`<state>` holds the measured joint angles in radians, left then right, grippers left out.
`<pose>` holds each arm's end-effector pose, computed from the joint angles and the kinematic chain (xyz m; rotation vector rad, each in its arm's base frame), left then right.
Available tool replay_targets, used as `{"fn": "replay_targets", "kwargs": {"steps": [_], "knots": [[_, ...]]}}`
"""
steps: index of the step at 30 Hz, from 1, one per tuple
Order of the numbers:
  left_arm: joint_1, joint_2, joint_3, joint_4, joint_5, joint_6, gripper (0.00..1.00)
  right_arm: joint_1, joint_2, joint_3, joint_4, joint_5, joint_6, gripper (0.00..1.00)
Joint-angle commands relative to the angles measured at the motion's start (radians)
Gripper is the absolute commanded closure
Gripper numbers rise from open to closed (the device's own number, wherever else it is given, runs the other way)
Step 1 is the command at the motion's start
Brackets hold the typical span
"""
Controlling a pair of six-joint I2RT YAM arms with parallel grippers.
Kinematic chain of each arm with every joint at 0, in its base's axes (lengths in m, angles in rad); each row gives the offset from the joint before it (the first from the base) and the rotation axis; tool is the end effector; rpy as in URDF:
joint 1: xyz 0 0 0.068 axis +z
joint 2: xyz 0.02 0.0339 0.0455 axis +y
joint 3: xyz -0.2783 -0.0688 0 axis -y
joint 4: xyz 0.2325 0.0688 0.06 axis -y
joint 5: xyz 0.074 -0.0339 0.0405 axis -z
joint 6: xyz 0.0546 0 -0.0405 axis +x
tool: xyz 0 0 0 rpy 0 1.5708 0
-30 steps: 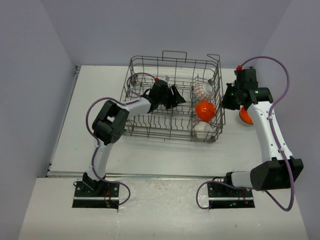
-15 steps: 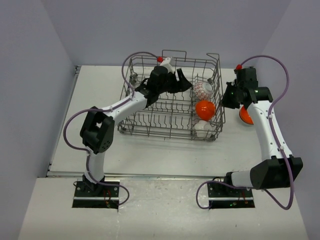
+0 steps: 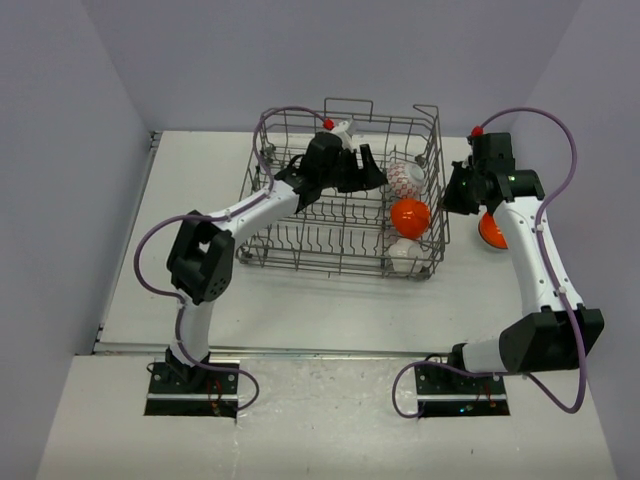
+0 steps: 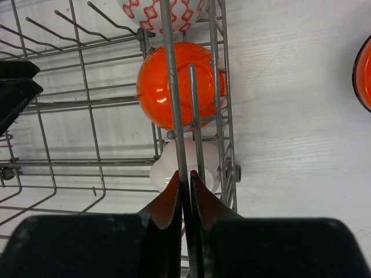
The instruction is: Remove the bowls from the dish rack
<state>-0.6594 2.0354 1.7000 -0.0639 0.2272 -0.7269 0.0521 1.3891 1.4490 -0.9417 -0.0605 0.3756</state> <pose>0.3886 -0.3168 0.2930 0.0893 2.1364 -1.0909 0.2793 0.0179 0.3618 0.3710 2.4402 0.2609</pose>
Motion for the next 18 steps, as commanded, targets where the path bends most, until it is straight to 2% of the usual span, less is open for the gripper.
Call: {"fn": "replay_targets", "kwargs": {"steps": [1,9,18], "knots": [[-0.012,-0.003,0.012,-0.005,0.072,-0.045,0.27,-0.020,-0.005,0.047,0.020,0.065,0.043,1.00],[-0.045,-0.020,-0.048,0.006,0.078,-0.060,0.27,-0.020,0.004,0.021,0.029,0.062,0.043,1.00],[-0.074,-0.037,-0.137,0.047,0.104,-0.094,0.27,-0.020,0.057,0.116,0.018,0.094,0.029,1.00]]}}
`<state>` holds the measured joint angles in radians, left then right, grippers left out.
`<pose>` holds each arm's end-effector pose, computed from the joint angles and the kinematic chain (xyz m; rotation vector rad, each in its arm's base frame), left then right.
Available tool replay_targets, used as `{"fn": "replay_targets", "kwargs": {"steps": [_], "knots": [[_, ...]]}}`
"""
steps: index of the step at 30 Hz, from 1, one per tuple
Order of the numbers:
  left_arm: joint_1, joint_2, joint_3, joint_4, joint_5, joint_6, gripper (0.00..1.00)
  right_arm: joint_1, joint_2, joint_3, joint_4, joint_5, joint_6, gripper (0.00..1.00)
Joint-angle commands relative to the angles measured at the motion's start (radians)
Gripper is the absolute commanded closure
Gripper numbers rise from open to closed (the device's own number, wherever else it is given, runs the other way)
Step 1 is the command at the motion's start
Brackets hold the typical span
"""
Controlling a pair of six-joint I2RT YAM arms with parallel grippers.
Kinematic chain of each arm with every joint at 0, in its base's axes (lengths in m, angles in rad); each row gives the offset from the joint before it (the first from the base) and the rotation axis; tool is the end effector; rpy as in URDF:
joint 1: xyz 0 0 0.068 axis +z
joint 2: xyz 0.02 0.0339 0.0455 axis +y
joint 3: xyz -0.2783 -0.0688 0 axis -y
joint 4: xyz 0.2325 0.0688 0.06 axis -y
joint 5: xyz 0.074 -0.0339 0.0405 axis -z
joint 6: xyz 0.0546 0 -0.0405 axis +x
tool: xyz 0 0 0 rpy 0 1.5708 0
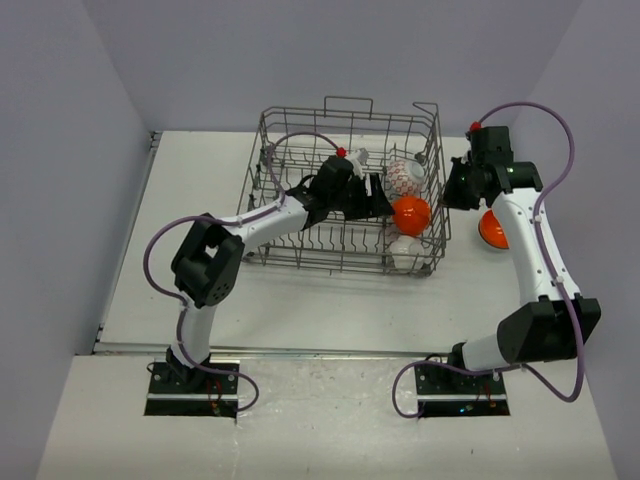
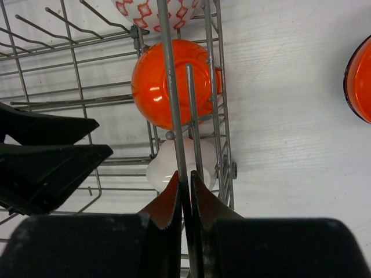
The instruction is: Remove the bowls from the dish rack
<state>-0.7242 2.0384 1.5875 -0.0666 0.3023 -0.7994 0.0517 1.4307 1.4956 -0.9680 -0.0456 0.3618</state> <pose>0.3566 -0.3371 0.2522 0.1173 2.3095 -1.1783 0.2883 0.0174 0.3631 0.3647 2.4604 0.2326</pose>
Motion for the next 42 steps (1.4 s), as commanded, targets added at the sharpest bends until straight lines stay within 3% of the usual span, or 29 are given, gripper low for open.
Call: {"fn": "replay_targets", "kwargs": {"steps": [1,8,15,19,42], "knots": [[-0.009,-0.041,-0.044,0.063,0.034,-0.029,0.27,-0.019,0.020,0.081,0.043,0.073,0.045,1.00],[-0.012,-0.037,-0.113,0.243,0.023,-0.052,0.27,-0.009,0.007,0.063,0.043,0.052,0.068,1.00],[-0.015,0.058,-0.049,0.350,0.034,-0.073,0.28,0.005,-0.006,0.035,0.041,0.055,0.071,1.00],[-0.021,0.100,0.005,0.352,0.028,-0.090,0.28,0.005,-0.013,0.037,0.038,0.067,0.066,1.00],[-0.064,0.155,-0.004,0.341,-0.038,-0.057,0.28,0.005,-0.047,0.003,0.046,0.059,0.065,1.00]]}}
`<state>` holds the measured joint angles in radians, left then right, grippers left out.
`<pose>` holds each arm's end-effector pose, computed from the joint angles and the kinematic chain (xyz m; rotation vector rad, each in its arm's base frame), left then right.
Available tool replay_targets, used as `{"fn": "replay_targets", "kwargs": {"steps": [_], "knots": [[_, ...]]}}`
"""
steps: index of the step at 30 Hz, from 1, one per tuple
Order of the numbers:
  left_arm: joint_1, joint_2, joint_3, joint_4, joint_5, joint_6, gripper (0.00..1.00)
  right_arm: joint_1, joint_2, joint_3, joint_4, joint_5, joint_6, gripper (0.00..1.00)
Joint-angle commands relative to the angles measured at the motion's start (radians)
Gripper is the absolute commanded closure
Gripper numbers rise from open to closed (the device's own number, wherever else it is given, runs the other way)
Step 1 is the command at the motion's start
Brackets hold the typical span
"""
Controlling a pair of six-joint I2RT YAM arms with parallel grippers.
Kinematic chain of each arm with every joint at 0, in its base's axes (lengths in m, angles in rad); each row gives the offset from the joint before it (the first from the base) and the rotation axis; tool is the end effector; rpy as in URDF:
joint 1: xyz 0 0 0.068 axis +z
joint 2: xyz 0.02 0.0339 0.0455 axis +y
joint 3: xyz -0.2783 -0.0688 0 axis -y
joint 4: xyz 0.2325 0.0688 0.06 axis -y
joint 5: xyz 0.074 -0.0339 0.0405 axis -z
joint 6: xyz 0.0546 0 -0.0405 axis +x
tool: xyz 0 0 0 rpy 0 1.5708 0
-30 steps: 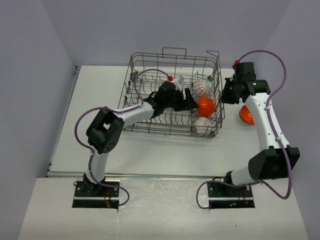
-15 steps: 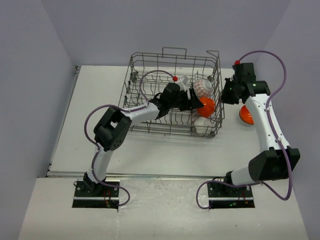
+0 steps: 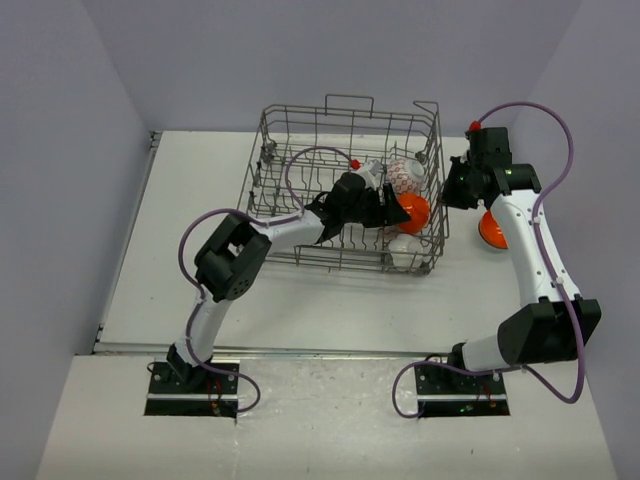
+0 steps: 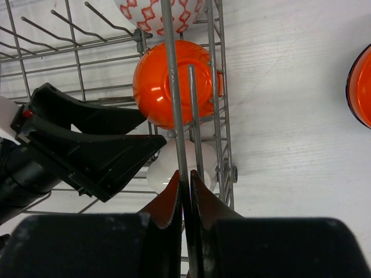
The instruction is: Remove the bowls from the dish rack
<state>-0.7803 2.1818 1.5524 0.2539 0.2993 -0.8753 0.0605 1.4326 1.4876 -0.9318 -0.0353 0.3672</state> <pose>0.3585 -0.3775 0.2068 0.1203 2.1937 -1.3185 0.2921 0.0196 0.3630 0.3604 2.4343 0.2313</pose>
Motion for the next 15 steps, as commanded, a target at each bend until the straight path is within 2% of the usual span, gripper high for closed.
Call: {"fn": "replay_targets", "kwargs": {"steps": [1,15], "knots": [[-0.010,0.009,0.032,0.010,-0.049,0.024,0.28,-0.004,-0.050,0.010,0.011,0.046,0.059,1.00],[-0.016,0.041,0.090,0.030,-0.074,0.042,0.28,-0.004,-0.069,-0.019,0.017,0.041,0.049,1.00]]}}
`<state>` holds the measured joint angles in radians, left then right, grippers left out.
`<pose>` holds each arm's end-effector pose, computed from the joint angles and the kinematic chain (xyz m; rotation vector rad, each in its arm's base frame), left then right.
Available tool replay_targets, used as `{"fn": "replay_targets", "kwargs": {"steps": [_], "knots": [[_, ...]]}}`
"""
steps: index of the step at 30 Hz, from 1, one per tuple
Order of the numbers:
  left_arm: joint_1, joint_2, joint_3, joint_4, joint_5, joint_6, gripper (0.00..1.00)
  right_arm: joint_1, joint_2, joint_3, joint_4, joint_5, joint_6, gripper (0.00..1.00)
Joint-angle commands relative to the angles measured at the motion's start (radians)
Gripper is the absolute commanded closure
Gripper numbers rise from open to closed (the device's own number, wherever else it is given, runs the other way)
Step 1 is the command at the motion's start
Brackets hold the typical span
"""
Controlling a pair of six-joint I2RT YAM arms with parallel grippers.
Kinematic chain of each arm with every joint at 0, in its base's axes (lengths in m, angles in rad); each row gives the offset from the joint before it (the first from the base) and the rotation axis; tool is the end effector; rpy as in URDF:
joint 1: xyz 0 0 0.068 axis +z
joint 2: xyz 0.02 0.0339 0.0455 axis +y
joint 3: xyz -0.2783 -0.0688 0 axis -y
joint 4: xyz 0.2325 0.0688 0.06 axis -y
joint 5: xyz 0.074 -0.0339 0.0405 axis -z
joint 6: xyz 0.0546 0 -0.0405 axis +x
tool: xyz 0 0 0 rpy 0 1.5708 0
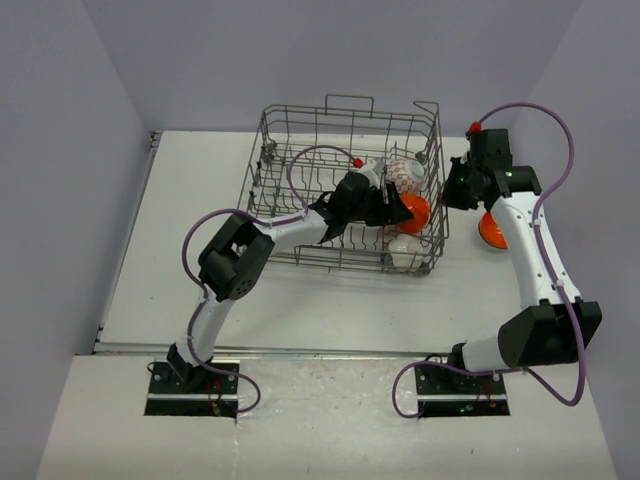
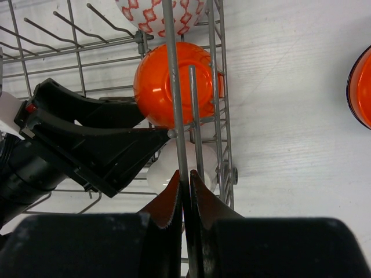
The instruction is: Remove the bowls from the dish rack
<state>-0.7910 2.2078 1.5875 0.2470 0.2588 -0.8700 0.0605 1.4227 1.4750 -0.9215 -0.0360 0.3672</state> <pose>0.3611 -0.3850 0.2047 0.1071 2.1822 -1.2872 0.2903 0.0196 0.3626 0.3588 2.4269 0.2337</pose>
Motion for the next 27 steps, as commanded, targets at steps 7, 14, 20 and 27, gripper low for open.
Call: {"fn": "replay_targets", "kwargs": {"steps": [7,14,20,27], "knots": [[-0.007,0.026,0.078,0.054,-0.044,0.049,0.29,-0.004,-0.057,-0.013,0.006,0.042,0.049,1.00],[-0.013,-0.023,0.068,0.060,-0.081,0.086,0.32,-0.004,-0.067,-0.045,0.019,0.042,0.049,1.00],[-0.022,-0.048,0.092,0.015,-0.122,0.121,0.31,-0.004,-0.064,-0.041,0.023,0.041,0.055,1.00],[-0.034,-0.074,0.091,-0.021,-0.176,0.140,0.32,-0.002,-0.056,-0.030,0.015,0.042,0.052,1.00]]}}
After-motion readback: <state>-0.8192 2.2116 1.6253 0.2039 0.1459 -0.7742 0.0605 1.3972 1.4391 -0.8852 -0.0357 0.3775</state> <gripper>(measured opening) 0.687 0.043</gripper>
